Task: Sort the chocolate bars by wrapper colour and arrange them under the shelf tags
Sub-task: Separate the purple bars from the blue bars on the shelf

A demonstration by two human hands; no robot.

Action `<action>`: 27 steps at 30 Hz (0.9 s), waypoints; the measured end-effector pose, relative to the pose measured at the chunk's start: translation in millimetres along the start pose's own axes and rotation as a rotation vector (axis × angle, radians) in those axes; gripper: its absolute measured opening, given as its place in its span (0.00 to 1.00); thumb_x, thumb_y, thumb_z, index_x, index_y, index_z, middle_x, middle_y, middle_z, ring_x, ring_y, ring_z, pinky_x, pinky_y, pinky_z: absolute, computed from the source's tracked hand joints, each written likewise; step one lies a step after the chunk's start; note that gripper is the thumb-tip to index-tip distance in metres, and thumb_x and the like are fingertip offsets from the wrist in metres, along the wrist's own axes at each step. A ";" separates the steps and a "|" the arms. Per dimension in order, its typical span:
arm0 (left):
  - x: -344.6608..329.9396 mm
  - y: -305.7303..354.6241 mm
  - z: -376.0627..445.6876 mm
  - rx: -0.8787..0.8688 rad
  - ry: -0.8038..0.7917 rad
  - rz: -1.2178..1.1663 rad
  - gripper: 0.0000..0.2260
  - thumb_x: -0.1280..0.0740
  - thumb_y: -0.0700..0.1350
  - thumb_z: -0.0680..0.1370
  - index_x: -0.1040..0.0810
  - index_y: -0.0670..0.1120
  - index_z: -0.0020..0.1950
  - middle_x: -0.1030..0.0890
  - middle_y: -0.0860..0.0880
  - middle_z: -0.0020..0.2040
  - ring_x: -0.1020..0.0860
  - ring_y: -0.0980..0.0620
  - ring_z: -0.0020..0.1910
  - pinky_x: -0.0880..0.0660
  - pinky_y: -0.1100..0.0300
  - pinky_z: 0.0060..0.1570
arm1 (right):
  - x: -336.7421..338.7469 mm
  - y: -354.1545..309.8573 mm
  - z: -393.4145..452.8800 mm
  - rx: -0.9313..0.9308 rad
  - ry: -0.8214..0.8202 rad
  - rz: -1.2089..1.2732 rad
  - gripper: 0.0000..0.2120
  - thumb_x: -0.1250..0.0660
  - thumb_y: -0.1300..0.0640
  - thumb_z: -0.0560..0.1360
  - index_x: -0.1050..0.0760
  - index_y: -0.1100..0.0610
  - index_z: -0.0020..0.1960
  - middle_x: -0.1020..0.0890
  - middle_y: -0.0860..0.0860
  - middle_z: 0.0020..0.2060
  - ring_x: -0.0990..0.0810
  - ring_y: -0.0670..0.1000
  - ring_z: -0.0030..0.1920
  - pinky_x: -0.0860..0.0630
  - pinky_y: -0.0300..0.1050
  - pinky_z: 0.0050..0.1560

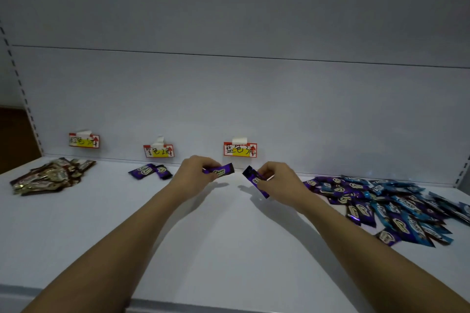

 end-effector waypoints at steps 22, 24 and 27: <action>112.3 -174.8 -24.8 0.323 0.406 0.005 0.12 0.24 0.43 0.71 0.17 0.46 0.54 0.18 0.47 0.48 0.25 0.56 0.39 0.32 0.65 0.39 | -201.1 -122.1 67.5 0.149 0.057 -0.107 0.06 0.31 0.55 0.74 0.19 0.55 0.50 0.20 0.53 0.49 0.22 0.53 0.50 0.23 0.50 0.51; 112.0 -176.9 -23.0 0.334 0.406 0.092 0.15 0.25 0.47 0.72 0.17 0.46 0.58 0.18 0.45 0.52 0.27 0.54 0.42 0.33 0.62 0.42 | -199.9 -119.1 68.2 0.175 0.119 -0.119 0.07 0.32 0.54 0.75 0.20 0.54 0.51 0.24 0.52 0.51 0.25 0.52 0.53 0.25 0.49 0.53; 109.8 -178.7 -22.8 0.333 0.389 0.155 0.16 0.27 0.52 0.73 0.18 0.48 0.59 0.20 0.45 0.53 0.25 0.49 0.49 0.30 0.58 0.45 | -199.1 -115.4 67.8 0.204 0.135 -0.113 0.07 0.34 0.53 0.76 0.22 0.54 0.51 0.25 0.50 0.50 0.27 0.51 0.54 0.29 0.46 0.51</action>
Point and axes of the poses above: each hand's wrist, its own z-axis towards the middle knuckle, its own x-axis out of the back of the hand, y = z × x, the point moved 7 cm from there along z, towards the middle knuckle
